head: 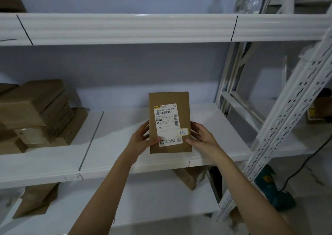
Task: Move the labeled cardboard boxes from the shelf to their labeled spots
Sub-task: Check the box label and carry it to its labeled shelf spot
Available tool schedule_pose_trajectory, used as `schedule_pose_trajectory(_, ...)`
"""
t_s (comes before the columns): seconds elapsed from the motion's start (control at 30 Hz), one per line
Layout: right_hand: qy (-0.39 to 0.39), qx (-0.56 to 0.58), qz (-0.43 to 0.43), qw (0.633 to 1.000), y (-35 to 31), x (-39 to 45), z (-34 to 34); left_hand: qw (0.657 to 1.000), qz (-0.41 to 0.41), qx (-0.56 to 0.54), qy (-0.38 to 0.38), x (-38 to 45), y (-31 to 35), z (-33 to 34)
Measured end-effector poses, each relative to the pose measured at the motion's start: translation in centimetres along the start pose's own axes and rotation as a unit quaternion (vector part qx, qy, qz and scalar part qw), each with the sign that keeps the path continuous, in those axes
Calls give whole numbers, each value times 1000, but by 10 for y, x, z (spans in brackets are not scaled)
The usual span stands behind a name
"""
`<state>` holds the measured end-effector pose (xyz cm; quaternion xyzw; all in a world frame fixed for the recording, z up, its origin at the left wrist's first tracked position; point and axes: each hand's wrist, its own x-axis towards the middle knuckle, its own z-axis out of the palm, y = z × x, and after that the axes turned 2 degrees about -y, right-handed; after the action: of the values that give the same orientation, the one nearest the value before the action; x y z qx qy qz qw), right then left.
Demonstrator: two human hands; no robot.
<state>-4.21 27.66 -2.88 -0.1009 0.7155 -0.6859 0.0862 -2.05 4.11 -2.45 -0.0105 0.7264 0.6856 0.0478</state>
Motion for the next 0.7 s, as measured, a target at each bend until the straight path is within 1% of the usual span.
schedule_pose_trajectory(0.17, -16, -35, -34, 999, -9, -9, 11, 999, 9, 20, 27, -17, 8, -5)
schedule_pose_trajectory(0.3, -67, -43, -74, 994, -17, -20, 31, 997, 21, 41, 64, -51, 13, -26)
schedule_pose_trajectory(0.37, -90, -43, -79, 992, -15, -22, 47, 996, 25, 37, 75, -71, 12, -40)
schedule_pose_trajectory(0.5, -132, -61, -94, 985, -11, -21, 89, 990, 36, 17, 137, -112, 12, -70)
schedule_pose_trajectory(0.6, -183, -38, -110, 976, -18, -26, 122, 981, 37, 19, 191, -145, 14, -90)
schedule_pose_trajectory(0.7, -211, -25, -131, 968, -35, -37, 153, 972, 37, 28, 231, -177, 23, -112)
